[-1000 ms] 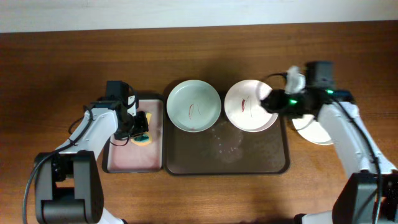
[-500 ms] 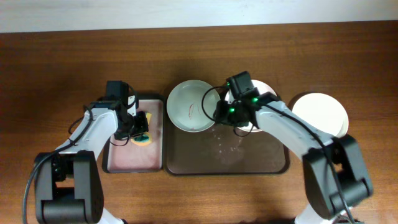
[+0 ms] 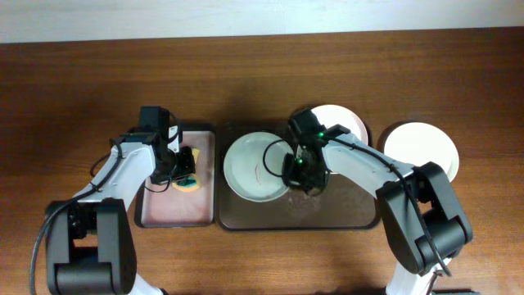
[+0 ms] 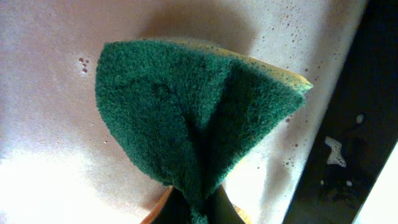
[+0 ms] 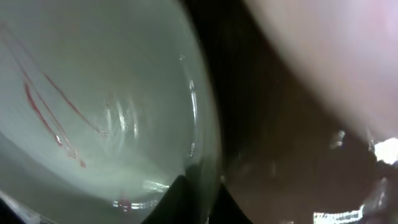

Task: Clean dirty plates on tray and stack at the side
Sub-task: 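Set the plate on the table right, then grip the pale-green plate, then scrub the pale-green plate with the sponge in the left gripper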

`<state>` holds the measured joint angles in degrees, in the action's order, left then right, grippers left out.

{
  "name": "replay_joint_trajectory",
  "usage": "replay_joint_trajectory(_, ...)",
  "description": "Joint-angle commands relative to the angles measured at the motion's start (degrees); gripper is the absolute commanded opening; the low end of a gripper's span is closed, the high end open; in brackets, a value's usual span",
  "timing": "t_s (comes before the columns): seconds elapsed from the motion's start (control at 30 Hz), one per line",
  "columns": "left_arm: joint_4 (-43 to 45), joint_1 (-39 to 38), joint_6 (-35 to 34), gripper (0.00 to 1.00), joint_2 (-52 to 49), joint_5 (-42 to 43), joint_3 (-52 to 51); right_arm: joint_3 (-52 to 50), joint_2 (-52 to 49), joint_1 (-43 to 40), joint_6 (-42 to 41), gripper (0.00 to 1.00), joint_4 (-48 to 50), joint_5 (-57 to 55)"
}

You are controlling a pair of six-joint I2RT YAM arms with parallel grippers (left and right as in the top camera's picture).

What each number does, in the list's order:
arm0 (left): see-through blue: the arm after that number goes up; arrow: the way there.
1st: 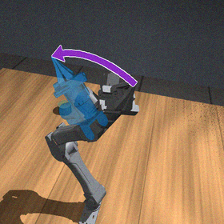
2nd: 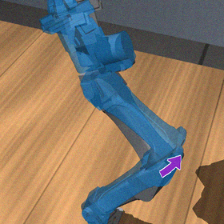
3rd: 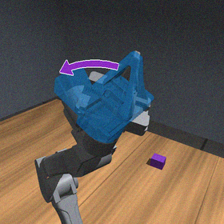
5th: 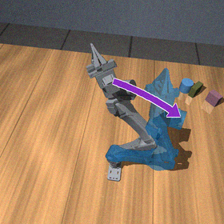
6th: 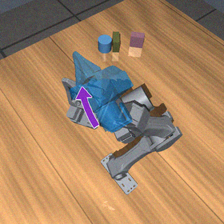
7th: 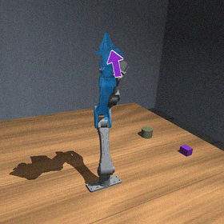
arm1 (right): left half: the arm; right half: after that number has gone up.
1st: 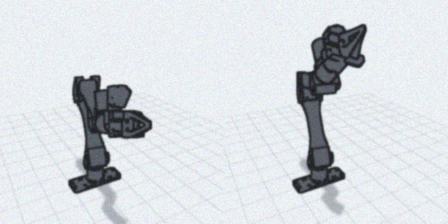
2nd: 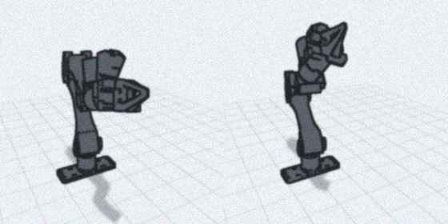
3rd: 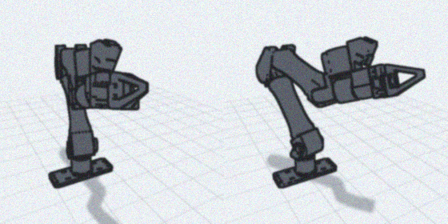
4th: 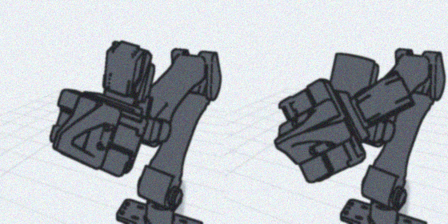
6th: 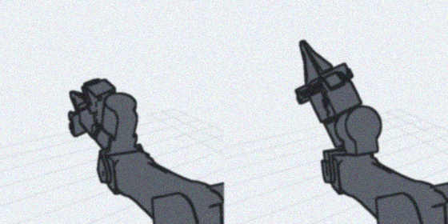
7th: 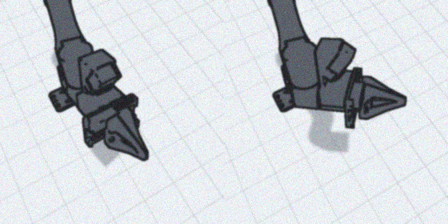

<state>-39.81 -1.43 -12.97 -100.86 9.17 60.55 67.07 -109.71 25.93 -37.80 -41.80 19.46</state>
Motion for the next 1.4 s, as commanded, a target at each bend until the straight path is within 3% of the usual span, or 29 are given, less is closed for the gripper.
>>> replay_joint_trajectory(0.0, 0.13, 0.07, 1.09, 0.0, -0.17, 0.02, 0.35, 0.5, -0.59, 0.42, 2.45, 0.14, -5.6, 7.37)
replay_joint_trajectory(0.1, 0.13, 0.07, 1.09, 0.0, -0.17, 0.02, 0.35, 0.5, -0.59, 0.22, 6.51, 0.19, -7.26, 5.86)
replay_joint_trajectory(0.33, 0.11, 0.07, 1.09, 0.0, -0.17, 0.02, 0.35, 0.52, -0.59, -3.91, 8.66, 0.26, 1.4, -8.52)
replay_joint_trajectory(0.57, 0.11, 0.07, 1.09, 0.0, -0.17, 0.04, 0.35, 0.46, -0.61, -4.11, 11.56, 0.04, 5.05, -2.78)
replay_joint_trajectory(0.93, 0.2, -0.11, 4.02, 0.0, 5.62, 6.58, 2.6, 0.44, -0.61, -3.45, 11.91, 0.04, 2.6, -2.14)
replay_joint_trajectory(1.07, 1.86, -3.8, 4.81, 0.0, 10.21, 7.58, 3.21, 0.44, -0.61, -3.45, 11.91, 0.04, 2.6, -2.14)
replay_joint_trajectory(1.27, 3.56, -14.32, -7.19, 0.0, 7.87, 8.87, 3.13, 0.44, -0.61, -3.45, 11.91, 0.04, 2.58, -2.1)
replay_joint_trajectory(1.37, 7.17, -21.24, -8.94, 0.0, 3.76, 8.83, 3.13, 0.44, -0.61, -3.45, 11.91, 0.04, 2.56, -2.1)
